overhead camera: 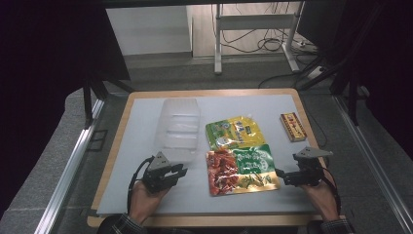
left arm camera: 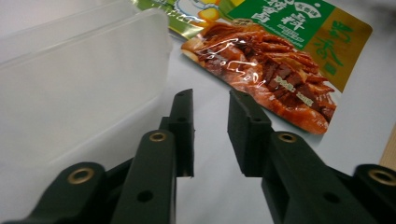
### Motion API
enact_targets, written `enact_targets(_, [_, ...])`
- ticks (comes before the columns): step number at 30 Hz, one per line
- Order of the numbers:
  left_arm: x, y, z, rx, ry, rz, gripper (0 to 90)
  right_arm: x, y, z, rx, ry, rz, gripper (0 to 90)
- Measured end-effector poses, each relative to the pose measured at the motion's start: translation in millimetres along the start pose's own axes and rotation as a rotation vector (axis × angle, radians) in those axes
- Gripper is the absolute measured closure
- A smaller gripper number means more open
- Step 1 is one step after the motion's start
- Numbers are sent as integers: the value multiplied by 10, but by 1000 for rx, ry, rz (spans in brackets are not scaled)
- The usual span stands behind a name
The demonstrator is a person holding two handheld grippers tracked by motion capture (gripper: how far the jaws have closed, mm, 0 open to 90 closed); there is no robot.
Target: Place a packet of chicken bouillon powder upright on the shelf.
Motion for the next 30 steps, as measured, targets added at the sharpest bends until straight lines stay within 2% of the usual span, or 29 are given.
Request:
enact_targets(5, [-67,-70,-75,7,-4,-18,810,4,-3,-5,2,0,4,50])
enact_targets(13, [-201,-262,-268,-1,-19,-56,857,17,-15,-5,4,0,13,50])
enact_targets(19, [-274,-396,-423,-20,-9,-55,893,31,-19,-11,9,-2,19,50])
enact_targets(22, [-296,-518,-576,-17,-19,-54,894,46,-27,-13,8,-5,23,50])
enact_targets(24, [-294,-550,-619,-15,-27,-54,894,51,-29,-11,10,-7,25,50])
enact_targets(27, [-279,-656,-820,-6,-70,-67,894,52,-29,-14,11,-6,25,50])
enact_targets(30, [-274,-699,-946,5,-108,-79,894,51,-30,-14,12,-7,24,50])
Point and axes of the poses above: each handheld gripper's, and its own axes: z roughly backward along the jaws, y roughly out of its underside, x roughly to its left, the point moved 5 cm from there along -z, roughly forward along the jaws, and after that the axes turned 9 degrees about x, right-handed, at the moved point
